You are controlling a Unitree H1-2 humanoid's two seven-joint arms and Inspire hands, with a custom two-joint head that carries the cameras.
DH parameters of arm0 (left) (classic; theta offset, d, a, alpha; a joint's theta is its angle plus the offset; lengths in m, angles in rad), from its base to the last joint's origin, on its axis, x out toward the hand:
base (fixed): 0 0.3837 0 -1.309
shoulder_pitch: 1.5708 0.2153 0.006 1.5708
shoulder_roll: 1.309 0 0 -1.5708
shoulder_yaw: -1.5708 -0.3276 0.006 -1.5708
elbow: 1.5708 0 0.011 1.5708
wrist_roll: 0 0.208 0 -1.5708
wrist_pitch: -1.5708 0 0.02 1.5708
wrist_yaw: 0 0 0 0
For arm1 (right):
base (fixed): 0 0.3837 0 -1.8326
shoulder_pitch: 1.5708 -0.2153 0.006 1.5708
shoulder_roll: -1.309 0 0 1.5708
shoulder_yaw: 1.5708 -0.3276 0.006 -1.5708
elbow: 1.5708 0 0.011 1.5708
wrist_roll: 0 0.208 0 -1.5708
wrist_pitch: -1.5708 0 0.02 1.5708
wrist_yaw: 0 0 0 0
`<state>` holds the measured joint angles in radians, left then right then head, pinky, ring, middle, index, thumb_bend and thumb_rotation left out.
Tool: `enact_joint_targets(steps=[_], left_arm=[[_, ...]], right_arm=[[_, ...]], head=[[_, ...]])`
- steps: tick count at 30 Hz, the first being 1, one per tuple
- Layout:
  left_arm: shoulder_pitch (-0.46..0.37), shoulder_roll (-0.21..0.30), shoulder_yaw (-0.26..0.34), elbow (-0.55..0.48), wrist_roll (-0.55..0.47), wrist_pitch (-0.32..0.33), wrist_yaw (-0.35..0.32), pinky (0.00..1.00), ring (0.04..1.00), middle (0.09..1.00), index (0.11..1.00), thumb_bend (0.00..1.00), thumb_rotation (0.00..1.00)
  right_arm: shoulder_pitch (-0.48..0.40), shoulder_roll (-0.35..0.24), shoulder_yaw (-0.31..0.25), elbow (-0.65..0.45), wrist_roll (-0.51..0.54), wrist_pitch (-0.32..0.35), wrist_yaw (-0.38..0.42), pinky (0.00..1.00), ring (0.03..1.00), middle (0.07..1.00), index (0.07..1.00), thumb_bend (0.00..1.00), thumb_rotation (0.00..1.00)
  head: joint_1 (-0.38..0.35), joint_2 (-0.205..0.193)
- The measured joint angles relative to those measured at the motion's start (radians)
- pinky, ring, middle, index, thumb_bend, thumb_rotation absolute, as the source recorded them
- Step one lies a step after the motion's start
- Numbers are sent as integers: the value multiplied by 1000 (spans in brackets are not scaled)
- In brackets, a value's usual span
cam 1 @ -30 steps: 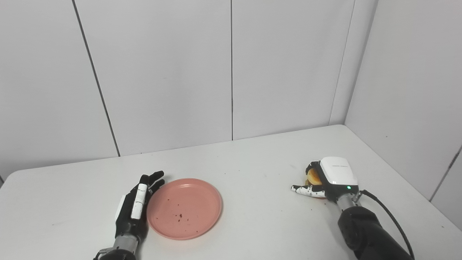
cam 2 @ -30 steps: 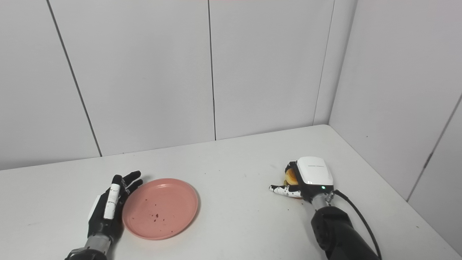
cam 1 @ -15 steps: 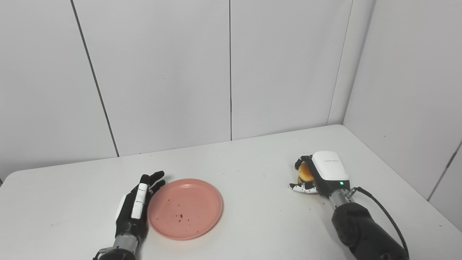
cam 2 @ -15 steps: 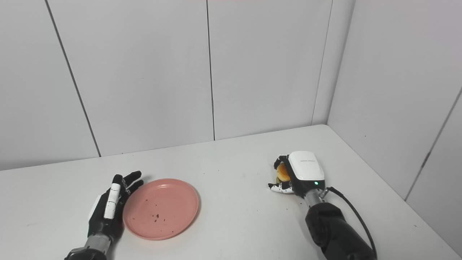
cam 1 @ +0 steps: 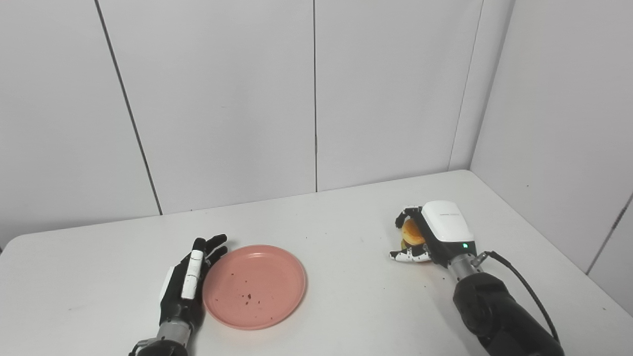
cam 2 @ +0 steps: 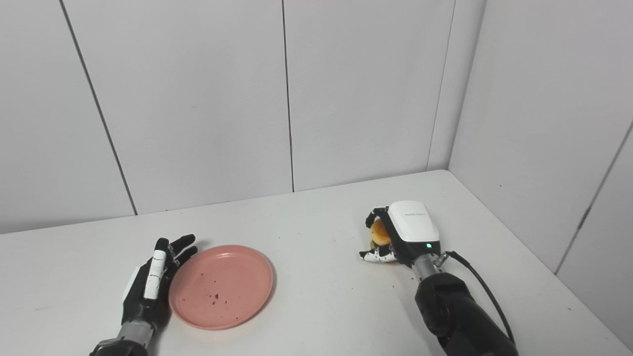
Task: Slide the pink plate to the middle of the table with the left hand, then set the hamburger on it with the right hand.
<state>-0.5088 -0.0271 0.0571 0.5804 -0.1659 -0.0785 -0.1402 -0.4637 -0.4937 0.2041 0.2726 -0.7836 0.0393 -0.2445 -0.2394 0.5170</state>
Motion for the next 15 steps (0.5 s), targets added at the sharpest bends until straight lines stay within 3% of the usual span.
enact_joint_targets(steps=[5,9,15], left_arm=[[1,-12,-8,-5,2,-1,12,958,865,887,666,828,858],[5,-31,-12,-12,7,0,31,953,867,893,693,832,864],[6,-59,-38,-11,54,-12,74,897,858,886,705,828,890]], right_arm=[[-12,2,-3,-83,-10,9,53,245,313,398,483,502,144],[-18,5,-4,-141,-15,16,92,219,287,371,481,502,142],[-40,22,-8,-191,2,19,142,250,310,389,482,502,140]], head=[[47,-2],[75,-6],[182,-18]])
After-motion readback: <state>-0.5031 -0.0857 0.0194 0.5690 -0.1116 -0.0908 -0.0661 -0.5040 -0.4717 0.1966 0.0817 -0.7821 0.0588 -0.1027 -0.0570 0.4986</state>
